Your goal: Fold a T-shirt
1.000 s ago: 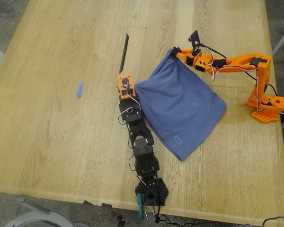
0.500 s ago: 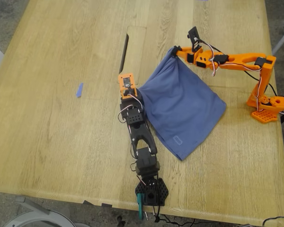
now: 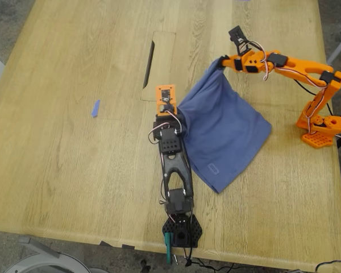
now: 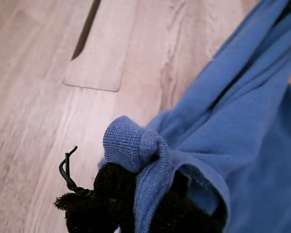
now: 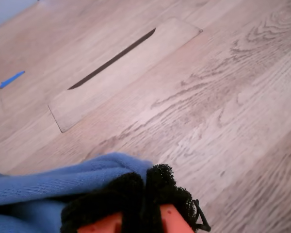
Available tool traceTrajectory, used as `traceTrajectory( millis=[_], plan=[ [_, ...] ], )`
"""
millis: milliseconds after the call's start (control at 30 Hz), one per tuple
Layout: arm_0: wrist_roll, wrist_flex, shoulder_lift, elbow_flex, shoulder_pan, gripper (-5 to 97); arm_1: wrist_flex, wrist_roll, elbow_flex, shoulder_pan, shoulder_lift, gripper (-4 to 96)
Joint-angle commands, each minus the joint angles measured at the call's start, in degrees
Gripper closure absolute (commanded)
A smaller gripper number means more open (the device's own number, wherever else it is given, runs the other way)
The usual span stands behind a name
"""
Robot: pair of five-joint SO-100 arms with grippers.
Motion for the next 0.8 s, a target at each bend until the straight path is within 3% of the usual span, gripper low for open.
traceTrajectory(
  millis=[0,333,767],
  plan=[
    [0.4,5.7,9.1,-6.5,2.1,92,5.7,0.4,-4.2,-0.6,5.6,91.3],
    [0.4,14.3,19.1,-4.2,9.3,92,25.4,1.7,-7.8,-6.6,11.3,91.3],
    [0.3,23.7,37.3,4.8,28.6,92,47.9,3.3,-4.1,-15.6,24.2,91.3]
  ],
)
